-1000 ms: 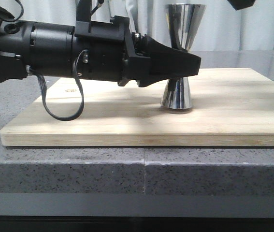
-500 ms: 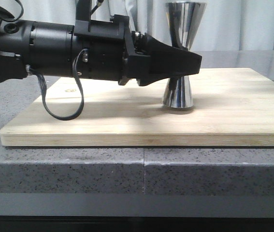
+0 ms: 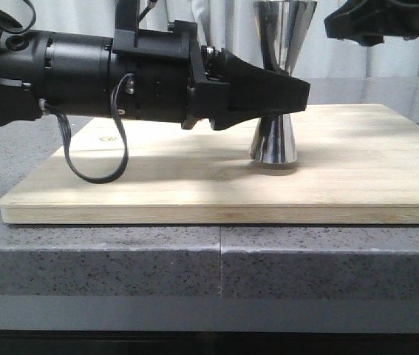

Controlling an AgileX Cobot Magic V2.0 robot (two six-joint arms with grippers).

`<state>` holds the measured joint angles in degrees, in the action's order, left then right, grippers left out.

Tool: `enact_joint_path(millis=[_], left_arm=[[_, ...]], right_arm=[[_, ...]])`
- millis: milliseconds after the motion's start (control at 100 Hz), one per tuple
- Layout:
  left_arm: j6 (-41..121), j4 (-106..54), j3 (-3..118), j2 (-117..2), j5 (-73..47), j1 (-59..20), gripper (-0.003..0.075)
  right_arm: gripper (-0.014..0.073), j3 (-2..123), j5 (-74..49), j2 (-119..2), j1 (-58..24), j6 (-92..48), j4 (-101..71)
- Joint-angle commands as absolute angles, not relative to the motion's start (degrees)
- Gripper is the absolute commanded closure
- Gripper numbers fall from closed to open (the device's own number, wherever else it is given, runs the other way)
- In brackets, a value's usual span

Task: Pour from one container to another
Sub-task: 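Lower the glass beaker with the right gripper onto the board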

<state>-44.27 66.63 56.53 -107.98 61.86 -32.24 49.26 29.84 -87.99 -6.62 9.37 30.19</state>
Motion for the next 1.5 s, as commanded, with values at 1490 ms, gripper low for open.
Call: enact_joint_path(millis=[1490], left_arm=[[-44.8,64.3,58.2,-101.9,65.0,-28.8,0.0741]], right_arm=[[0.0374,42.3,53.0,-99.1,-6.0,10.9,26.8]])
